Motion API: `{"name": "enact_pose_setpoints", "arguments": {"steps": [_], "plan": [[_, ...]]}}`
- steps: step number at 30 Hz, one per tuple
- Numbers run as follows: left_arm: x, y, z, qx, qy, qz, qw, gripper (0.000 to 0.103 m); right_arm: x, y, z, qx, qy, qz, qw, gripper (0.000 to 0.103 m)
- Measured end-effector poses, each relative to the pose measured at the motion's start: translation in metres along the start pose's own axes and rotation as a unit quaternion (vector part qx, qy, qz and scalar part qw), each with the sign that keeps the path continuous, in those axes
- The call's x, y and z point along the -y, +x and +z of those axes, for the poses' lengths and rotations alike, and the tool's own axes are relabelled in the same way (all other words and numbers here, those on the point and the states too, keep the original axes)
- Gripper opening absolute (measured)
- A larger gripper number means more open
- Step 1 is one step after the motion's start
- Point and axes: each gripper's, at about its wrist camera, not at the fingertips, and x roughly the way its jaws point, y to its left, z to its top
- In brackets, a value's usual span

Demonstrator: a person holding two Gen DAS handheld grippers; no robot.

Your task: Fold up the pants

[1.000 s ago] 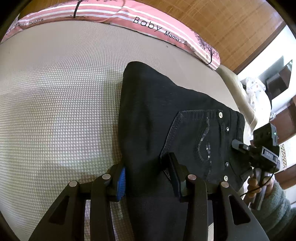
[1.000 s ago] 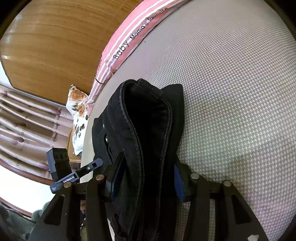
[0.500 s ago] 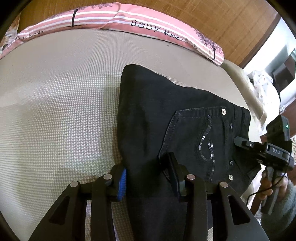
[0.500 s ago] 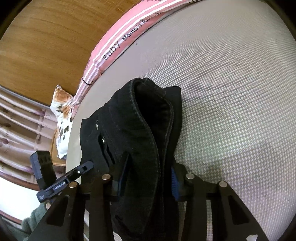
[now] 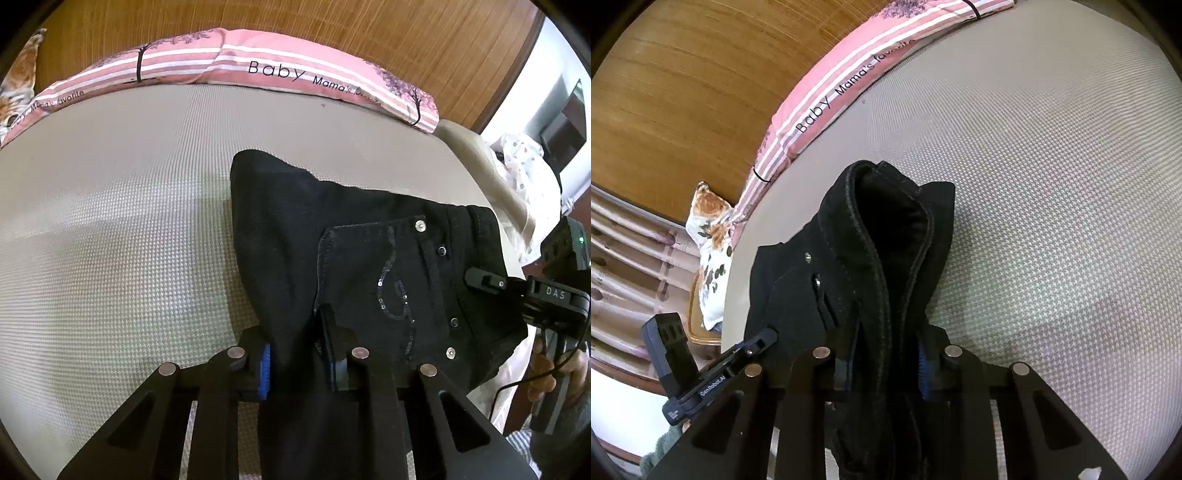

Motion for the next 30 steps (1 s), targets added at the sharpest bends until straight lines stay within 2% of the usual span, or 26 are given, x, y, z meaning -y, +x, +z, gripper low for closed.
{"name": "enact_pose_setpoints", "arguments": {"steps": [7, 16, 22, 30], "plan": [[0.001, -0.014, 0.0, 0.023, 0.0, -0.02, 0.9995, 0.021, -0.012, -0.013, -0.002, 0.003, -0.004, 0.014, 1.0, 0.022], [-0.01, -0.03, 0.003, 0.038, -0.015, -0.03, 0.9987, 0.02, -0.026, -0.009, -0.002, 0.0, -0.001, 0.031, 1.0, 0.021], [-0.033, -0.044, 0.012, 0.055, -0.035, -0.016, 0.9978, 0.02, -0.049, 0.016, 0.008, -0.012, -0.005, 0.05, 0.999, 0.021], [-0.082, -0.057, 0.038, 0.077, -0.062, 0.018, 0.9949, 0.02, -0.093, 0.068, 0.037, -0.033, -0.019, 0.073, 0.997, 0.021]]}}
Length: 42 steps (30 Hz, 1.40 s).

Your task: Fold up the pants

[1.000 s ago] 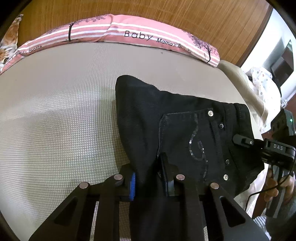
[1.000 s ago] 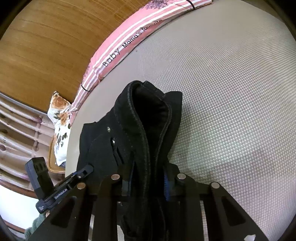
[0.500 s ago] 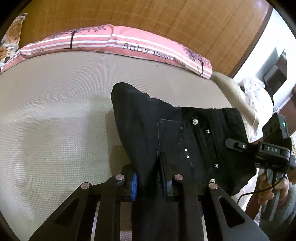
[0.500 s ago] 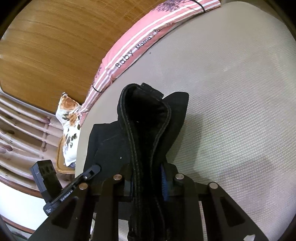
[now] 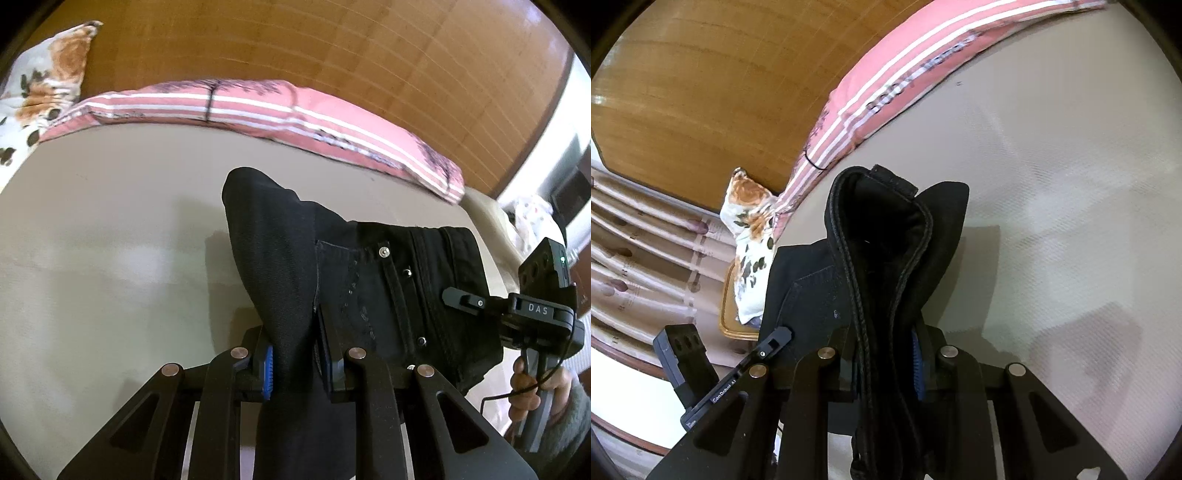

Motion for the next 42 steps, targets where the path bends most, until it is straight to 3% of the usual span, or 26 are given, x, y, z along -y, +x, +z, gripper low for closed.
{"name": "enact_pose_setpoints", "arguments": {"steps": [12, 16, 22, 24, 32, 42], "plan": [[-0.049, 0.018, 0.04, 0.007, -0.003, 0.028, 0.9996, 0.02, -0.024, 0.058, 0.037, -0.016, -0.011, -0.006, 1.0, 0.02], [-0.057, 0.033, 0.033, -0.007, -0.001, 0.046, 0.9989, 0.022, -0.022, 0.064, 0.036, -0.015, -0.036, -0.042, 0.998, 0.021], [-0.059, 0.049, 0.019, -0.013, 0.006, 0.091, 0.9957, 0.035, -0.021, 0.074, 0.027, -0.004, -0.078, -0.122, 0.989, 0.044], [-0.056, 0.05, 0.016, -0.011, 0.016, 0.108, 0.994, 0.04, -0.022, 0.075, 0.024, 0.002, -0.086, -0.139, 0.987, 0.046], [-0.048, 0.045, 0.001, -0.016, 0.045, 0.132, 0.9901, 0.054, -0.02, 0.062, 0.007, 0.009, -0.087, -0.164, 0.983, 0.055], [-0.036, 0.01, -0.028, -0.005, 0.039, 0.152, 0.9877, 0.054, -0.033, 0.034, -0.034, 0.037, -0.112, -0.193, 0.974, 0.06]]}}
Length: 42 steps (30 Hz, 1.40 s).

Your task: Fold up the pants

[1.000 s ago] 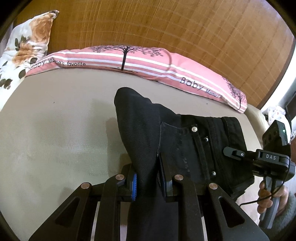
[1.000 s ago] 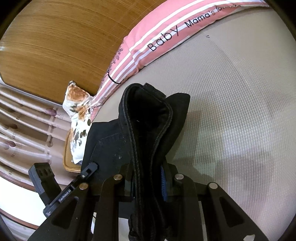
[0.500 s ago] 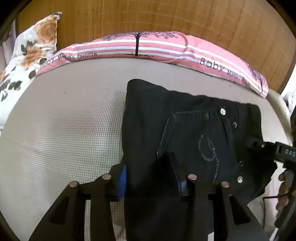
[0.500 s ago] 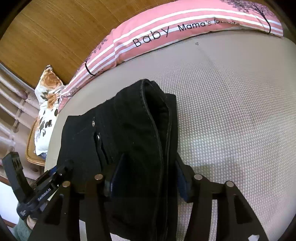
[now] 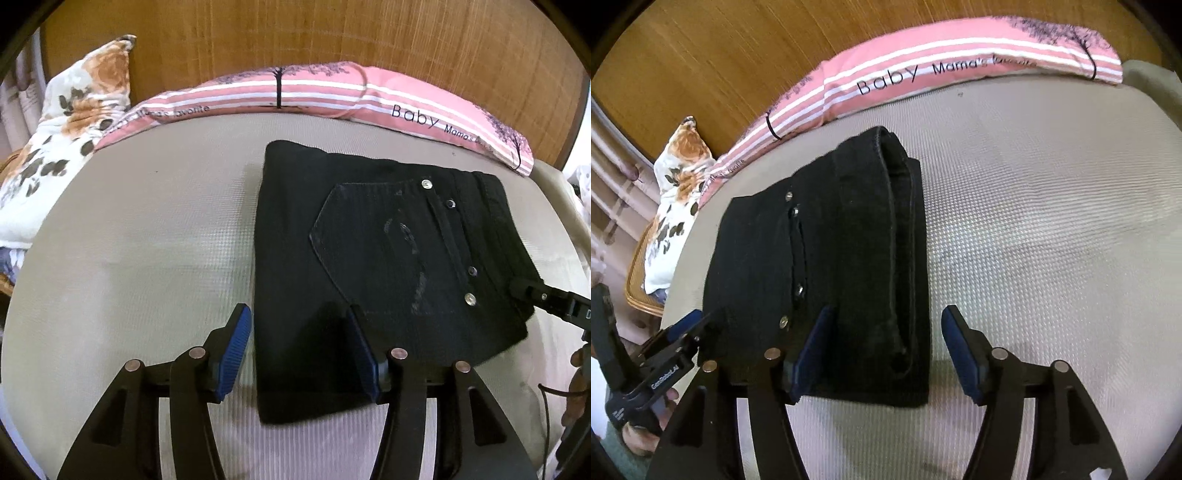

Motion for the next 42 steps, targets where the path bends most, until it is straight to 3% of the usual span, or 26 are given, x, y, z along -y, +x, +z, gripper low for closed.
{"name": "enact_pose_setpoints", "arguments": {"steps": [10, 16, 20, 32, 42], "plan": [[0.004, -0.051, -0.024, 0.026, -0.006, 0.031, 0.9992, 0.054, 0.0, 0.003, -0.014, 0.0, -0.001, -0.029, 1.0, 0.067], [0.01, -0.071, -0.034, 0.038, 0.0, 0.053, 0.9979, 0.062, -0.004, -0.001, -0.015, 0.002, -0.009, -0.049, 0.999, 0.07], [0.015, -0.077, -0.038, 0.042, 0.002, 0.054, 0.9977, 0.065, -0.02, -0.012, -0.021, 0.016, -0.031, -0.073, 0.997, 0.075], [0.028, -0.085, -0.051, 0.048, 0.008, 0.06, 0.997, 0.067, -0.065, -0.041, -0.054, 0.04, -0.079, -0.077, 0.993, 0.101], [0.026, -0.091, -0.058, 0.059, 0.002, 0.07, 0.9958, 0.075, -0.087, -0.05, -0.066, 0.057, -0.112, -0.097, 0.987, 0.102]]}}
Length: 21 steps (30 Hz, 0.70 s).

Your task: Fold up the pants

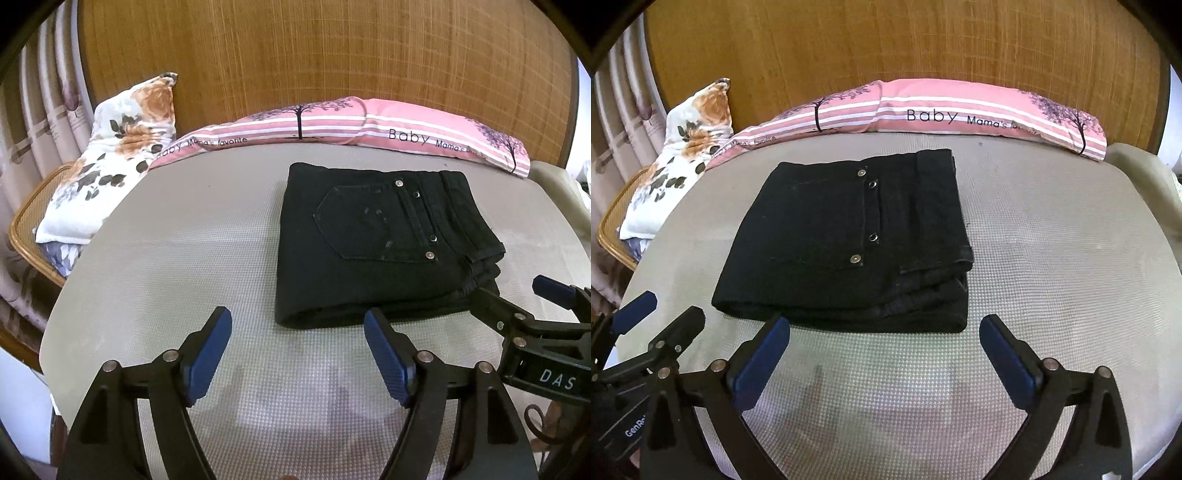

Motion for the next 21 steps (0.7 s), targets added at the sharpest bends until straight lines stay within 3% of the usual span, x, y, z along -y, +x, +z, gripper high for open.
{"name": "enact_pose_setpoints", "arguments": {"steps": [21], "plan": [[0.0006, 0.0032, -0.0072, -0.01, -0.005, 0.004, 0.9999, 0.075, -0.0061, -0.0023, -0.0028, 0.001, -0.012, -0.006, 1.0, 0.102]]}}
